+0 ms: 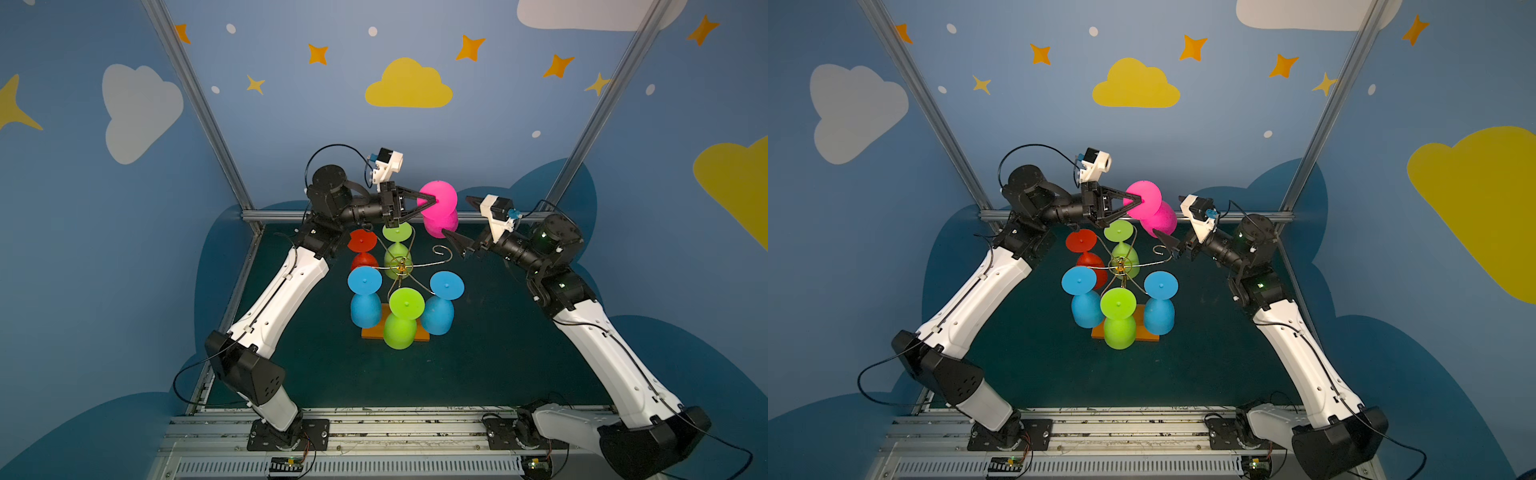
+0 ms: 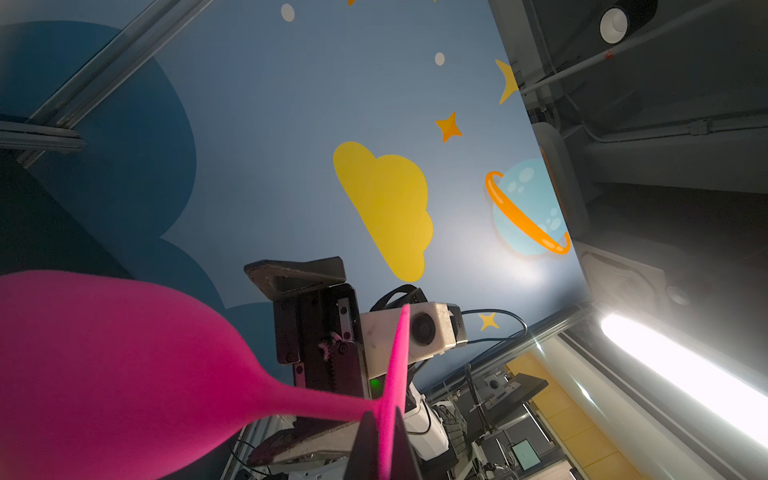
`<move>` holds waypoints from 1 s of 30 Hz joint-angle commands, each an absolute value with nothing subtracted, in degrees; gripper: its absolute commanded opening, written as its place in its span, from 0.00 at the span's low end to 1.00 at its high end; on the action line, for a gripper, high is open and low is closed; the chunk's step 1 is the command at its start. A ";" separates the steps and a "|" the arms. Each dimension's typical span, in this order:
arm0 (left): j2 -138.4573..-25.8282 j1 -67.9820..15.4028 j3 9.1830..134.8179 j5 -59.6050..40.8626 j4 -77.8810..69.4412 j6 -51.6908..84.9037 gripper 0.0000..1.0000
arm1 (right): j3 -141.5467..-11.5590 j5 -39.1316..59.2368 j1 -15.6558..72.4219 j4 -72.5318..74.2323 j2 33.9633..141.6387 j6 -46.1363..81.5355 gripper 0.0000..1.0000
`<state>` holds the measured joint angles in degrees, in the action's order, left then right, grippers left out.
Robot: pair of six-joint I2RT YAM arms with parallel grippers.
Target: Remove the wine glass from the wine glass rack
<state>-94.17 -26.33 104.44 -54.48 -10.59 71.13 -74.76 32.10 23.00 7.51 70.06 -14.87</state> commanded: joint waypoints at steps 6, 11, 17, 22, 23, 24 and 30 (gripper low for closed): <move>-92.31 -26.54 102.92 -55.90 -17.39 75.12 0.04 | -78.38 33.40 25.01 8.26 73.64 -16.04 0.94; -91.88 -26.64 101.78 -56.07 -19.62 76.84 0.03 | -79.53 31.44 25.92 7.85 75.30 -16.17 0.93; -91.52 -26.65 101.85 -56.23 -20.28 77.21 0.03 | -80.82 28.94 26.62 5.67 76.38 -16.22 0.90; -91.46 -26.68 101.21 -56.34 -21.38 77.86 0.03 | -80.88 26.56 27.26 4.13 76.47 -15.83 0.80; -91.45 -26.70 100.97 -56.38 -22.08 78.33 0.03 | -80.87 26.02 27.49 3.78 76.55 -15.73 0.78; -91.51 -26.64 100.73 -56.54 -22.76 78.80 0.03 | -80.84 25.70 27.65 3.63 76.46 -15.72 0.76; -91.63 -26.29 100.99 -56.71 -23.15 79.09 0.07 | -80.01 22.05 28.63 3.17 75.39 -15.06 0.58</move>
